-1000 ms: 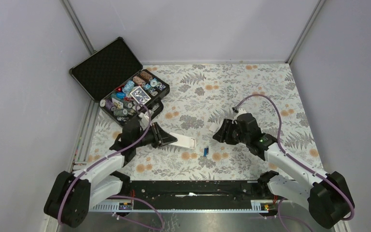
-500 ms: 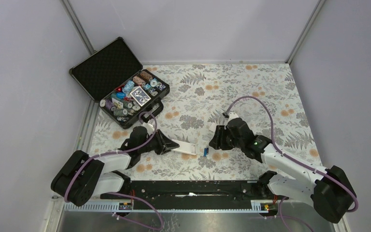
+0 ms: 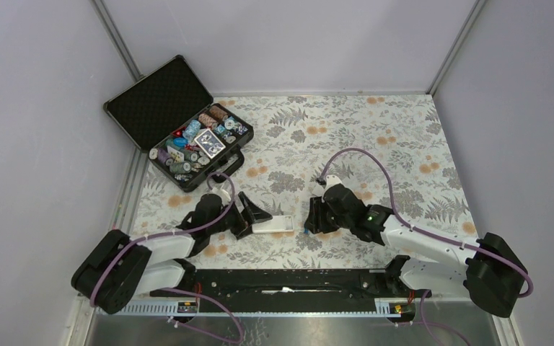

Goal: Load the batteries into the remote control

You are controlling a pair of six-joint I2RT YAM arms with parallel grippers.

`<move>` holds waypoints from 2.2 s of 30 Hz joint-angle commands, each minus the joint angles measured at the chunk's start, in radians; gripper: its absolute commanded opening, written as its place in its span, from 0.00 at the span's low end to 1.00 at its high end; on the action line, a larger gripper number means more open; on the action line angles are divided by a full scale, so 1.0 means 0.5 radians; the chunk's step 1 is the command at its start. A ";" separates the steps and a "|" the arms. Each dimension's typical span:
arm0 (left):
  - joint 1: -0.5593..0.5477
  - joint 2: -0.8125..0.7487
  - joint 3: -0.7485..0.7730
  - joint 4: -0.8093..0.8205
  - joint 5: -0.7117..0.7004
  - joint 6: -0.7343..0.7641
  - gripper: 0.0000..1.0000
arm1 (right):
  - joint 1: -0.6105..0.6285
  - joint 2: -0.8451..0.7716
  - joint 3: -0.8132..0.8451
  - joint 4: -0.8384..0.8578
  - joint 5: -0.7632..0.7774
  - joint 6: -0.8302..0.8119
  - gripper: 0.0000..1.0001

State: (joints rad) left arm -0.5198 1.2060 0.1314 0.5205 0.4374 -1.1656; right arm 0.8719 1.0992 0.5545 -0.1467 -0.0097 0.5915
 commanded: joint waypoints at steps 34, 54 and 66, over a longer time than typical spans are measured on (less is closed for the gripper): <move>-0.053 -0.271 0.649 -1.008 -0.638 0.825 0.47 | 0.411 0.612 0.276 0.342 0.057 0.157 0.00; -0.053 0.099 0.632 -0.836 -0.640 0.877 0.00 | 0.413 0.909 0.371 0.390 0.145 0.157 0.00; -0.063 0.153 0.544 -0.836 -0.420 0.882 0.00 | 0.413 1.005 0.488 0.270 0.372 0.112 0.00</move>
State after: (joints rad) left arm -0.5438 1.2659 0.4194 0.0597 0.1650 -0.7368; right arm 1.0702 1.5875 0.7414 0.0151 0.0910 0.6628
